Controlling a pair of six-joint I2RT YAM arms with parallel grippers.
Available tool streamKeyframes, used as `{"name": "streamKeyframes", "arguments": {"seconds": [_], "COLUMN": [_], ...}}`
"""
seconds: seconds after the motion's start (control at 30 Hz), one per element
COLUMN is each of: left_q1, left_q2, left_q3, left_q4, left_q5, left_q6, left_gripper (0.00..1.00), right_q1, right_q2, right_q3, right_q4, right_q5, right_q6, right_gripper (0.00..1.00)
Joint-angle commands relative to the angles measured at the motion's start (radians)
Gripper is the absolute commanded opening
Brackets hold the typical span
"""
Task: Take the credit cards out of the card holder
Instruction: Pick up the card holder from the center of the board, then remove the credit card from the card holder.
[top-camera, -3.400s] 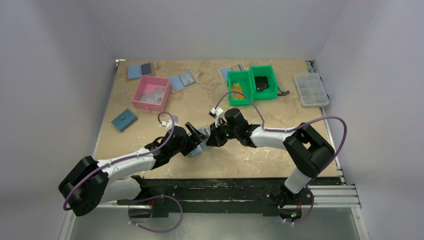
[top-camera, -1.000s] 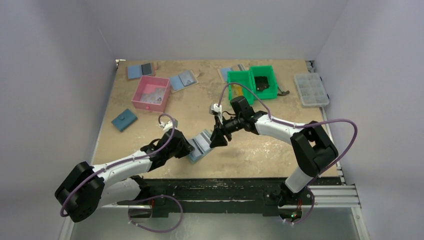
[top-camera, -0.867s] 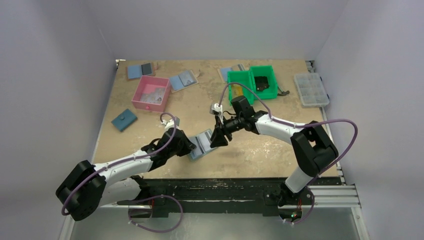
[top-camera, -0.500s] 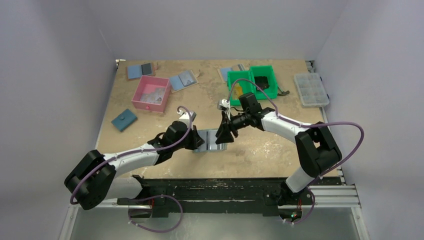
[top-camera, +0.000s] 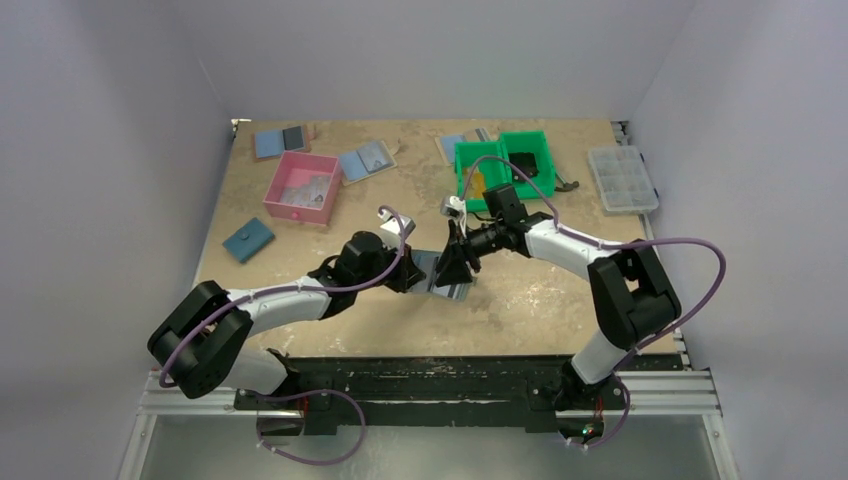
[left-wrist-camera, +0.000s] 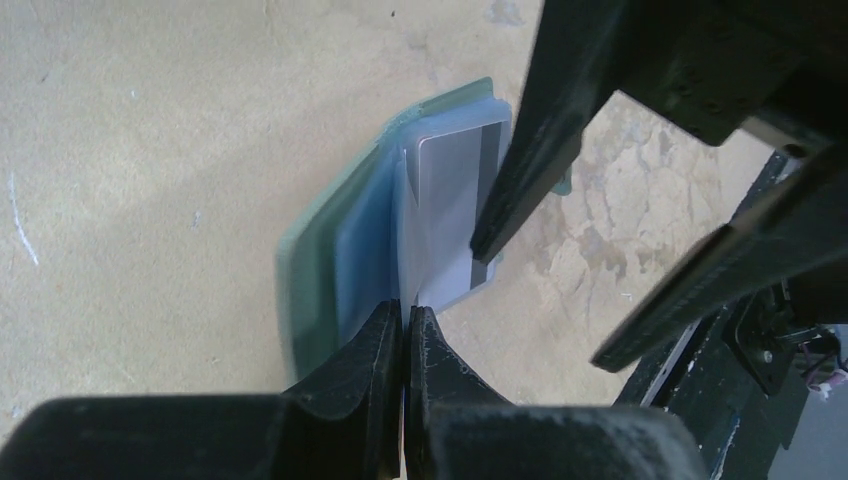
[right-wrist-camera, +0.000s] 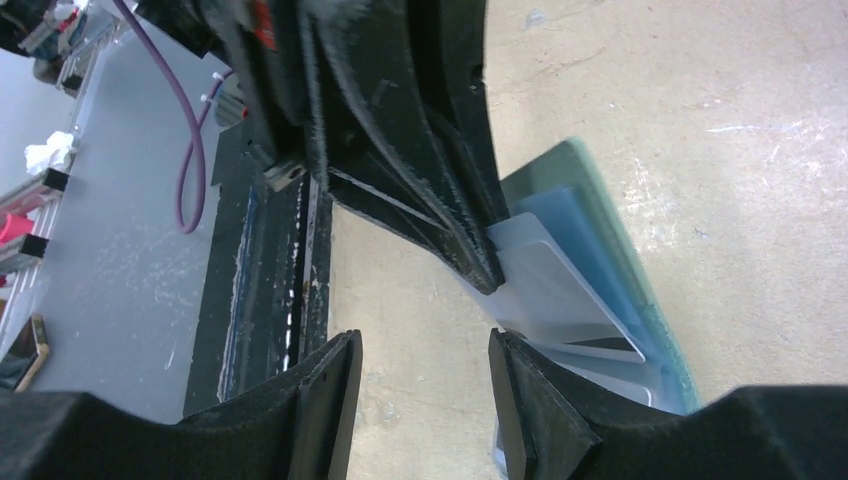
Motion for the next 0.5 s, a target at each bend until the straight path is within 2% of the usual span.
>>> {"name": "streamKeyframes", "arguments": {"seconds": [0.0,0.27,0.47], "left_q1": [0.002,0.017,0.044], "left_q2": [-0.006,-0.009,-0.014], "left_q3": [0.001,-0.051,-0.134], "left_q4": [0.132,0.270,0.461], "left_q5": [0.041,0.115,0.213], "left_q6": [0.009,-0.111,-0.209], "left_gripper": [0.00,0.00,0.00], "right_q1": [-0.021,-0.070,-0.097], "right_q2": [0.037,0.033,0.015], "right_q3": [0.034,0.033,0.027], "right_q4": [0.015,0.027,0.026], "right_q5": [-0.038,-0.060,-0.093], "right_q6": [0.040,0.066,0.060], "right_gripper": [0.57,0.56,0.56]}}
